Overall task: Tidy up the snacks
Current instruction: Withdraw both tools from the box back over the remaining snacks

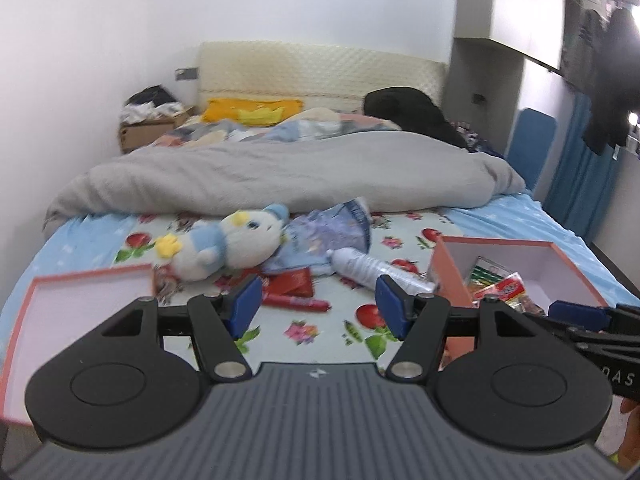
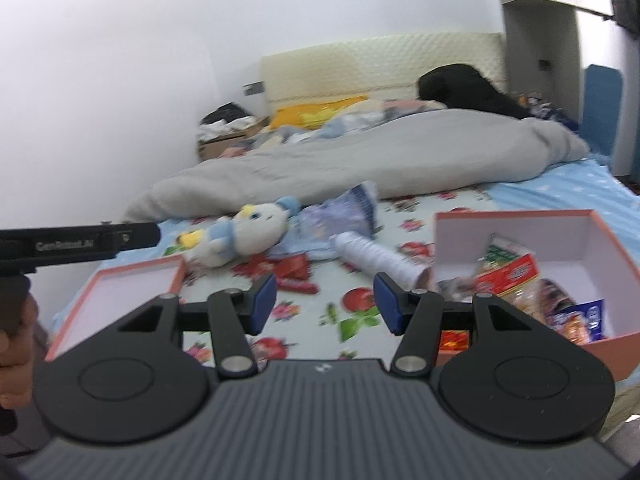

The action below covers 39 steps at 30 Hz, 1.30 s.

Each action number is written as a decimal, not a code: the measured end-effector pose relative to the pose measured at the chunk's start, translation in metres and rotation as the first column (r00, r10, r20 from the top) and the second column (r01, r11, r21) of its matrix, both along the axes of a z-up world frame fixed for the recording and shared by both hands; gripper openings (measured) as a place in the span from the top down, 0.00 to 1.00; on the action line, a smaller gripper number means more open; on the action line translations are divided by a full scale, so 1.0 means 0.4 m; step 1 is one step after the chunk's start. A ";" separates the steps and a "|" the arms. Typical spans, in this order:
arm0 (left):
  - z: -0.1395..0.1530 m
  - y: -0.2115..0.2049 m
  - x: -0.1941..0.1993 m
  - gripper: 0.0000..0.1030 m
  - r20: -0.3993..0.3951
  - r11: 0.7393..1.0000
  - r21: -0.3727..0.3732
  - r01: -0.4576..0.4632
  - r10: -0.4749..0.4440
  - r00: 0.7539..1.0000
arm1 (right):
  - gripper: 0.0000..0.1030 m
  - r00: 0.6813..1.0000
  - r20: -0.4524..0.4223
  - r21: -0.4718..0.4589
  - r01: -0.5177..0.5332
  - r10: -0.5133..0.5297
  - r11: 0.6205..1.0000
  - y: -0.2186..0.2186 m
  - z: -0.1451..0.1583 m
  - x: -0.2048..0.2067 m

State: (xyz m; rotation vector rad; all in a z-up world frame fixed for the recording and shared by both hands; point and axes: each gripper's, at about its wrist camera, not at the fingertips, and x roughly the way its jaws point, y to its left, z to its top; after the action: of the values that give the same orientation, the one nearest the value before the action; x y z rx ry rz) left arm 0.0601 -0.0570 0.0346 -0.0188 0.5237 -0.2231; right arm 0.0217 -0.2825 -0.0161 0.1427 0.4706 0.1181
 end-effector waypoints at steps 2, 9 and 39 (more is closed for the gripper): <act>-0.021 0.015 -0.004 0.34 -0.017 1.000 -0.012 -0.016 0.015 1.000 | 0.45 1.000 -0.011 0.000 -0.019 0.019 1.000 0.016 -0.015 -0.002; -0.117 0.042 -0.005 0.34 -0.082 0.999 -0.022 -0.029 0.027 0.996 | 0.45 0.996 -0.039 -0.023 -0.085 0.084 0.996 0.061 -0.072 -0.022; -0.243 0.058 0.081 0.34 -0.150 0.999 -0.016 -0.050 0.047 0.988 | 0.45 0.986 -0.120 -0.025 -0.120 0.116 0.992 0.095 -0.174 0.062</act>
State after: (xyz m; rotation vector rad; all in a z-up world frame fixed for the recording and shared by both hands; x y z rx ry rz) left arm 0.0926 -0.0340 -0.0625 -0.0678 0.6693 -0.1804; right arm 0.0464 -0.2447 -0.0859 0.0908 0.5993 0.2189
